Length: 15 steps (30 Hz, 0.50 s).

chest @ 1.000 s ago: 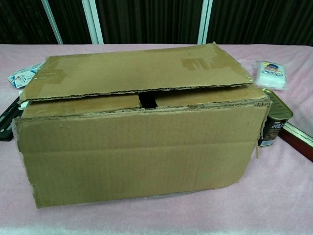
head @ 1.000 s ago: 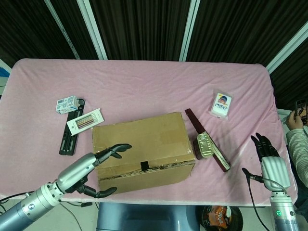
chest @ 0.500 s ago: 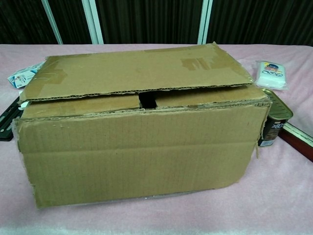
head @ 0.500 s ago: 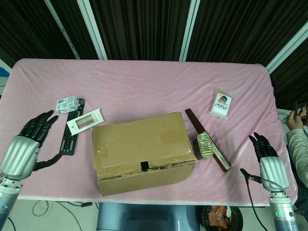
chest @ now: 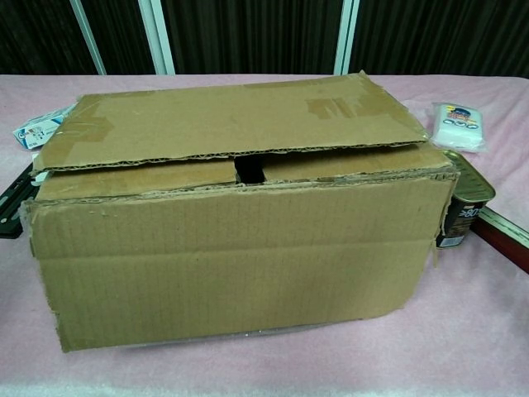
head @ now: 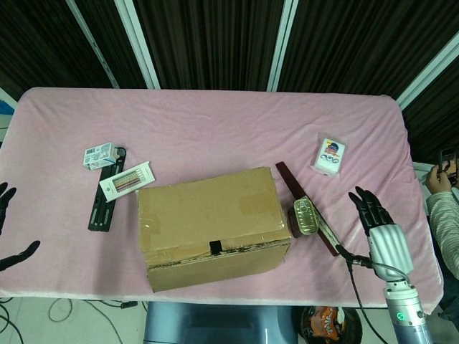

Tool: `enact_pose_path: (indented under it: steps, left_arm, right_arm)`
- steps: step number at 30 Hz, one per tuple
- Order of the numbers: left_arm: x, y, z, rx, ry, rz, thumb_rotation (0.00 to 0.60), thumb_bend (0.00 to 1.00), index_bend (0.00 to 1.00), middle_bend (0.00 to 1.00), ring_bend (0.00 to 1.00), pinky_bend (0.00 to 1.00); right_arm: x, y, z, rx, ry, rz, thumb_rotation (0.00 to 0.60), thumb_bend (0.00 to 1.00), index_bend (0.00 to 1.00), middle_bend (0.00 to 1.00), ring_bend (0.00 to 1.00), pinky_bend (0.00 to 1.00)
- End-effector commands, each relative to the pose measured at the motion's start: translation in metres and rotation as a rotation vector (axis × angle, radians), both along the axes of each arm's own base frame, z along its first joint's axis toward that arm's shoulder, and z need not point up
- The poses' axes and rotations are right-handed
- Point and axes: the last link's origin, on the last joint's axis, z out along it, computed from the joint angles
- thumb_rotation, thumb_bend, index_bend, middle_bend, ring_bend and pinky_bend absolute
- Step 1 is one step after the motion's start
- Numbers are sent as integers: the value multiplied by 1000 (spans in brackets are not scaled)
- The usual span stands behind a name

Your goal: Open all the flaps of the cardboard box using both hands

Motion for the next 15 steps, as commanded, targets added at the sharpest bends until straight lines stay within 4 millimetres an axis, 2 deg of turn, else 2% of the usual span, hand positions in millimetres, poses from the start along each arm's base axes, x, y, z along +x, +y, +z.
enact_pose_path:
  steps: [1,5,8,15]
  left_arm:
    - [-2,1,1,9,-20,3,600,118,0,0,17,95]
    - [-2,3,1,6,-25,-2,600,118,0,0,17,95]
    - [-3,4,2,5,-31,-1,600,118,0,0,17,95]
    - [-4,5,3,9,-44,3,600,118,0,0,17,95]
  right_arm:
    - [52,-9,-1,61,-36,111,600,132,0,0,0,222]
    - [92,-15,-10,112,-47,172,600,131,0,0,0,223]
    - [110,-21,-19,143,-54,181,600,132,0,0,0,223]
    - [133,-26,-47,200,-57,170,600,132,0,0,0,222]
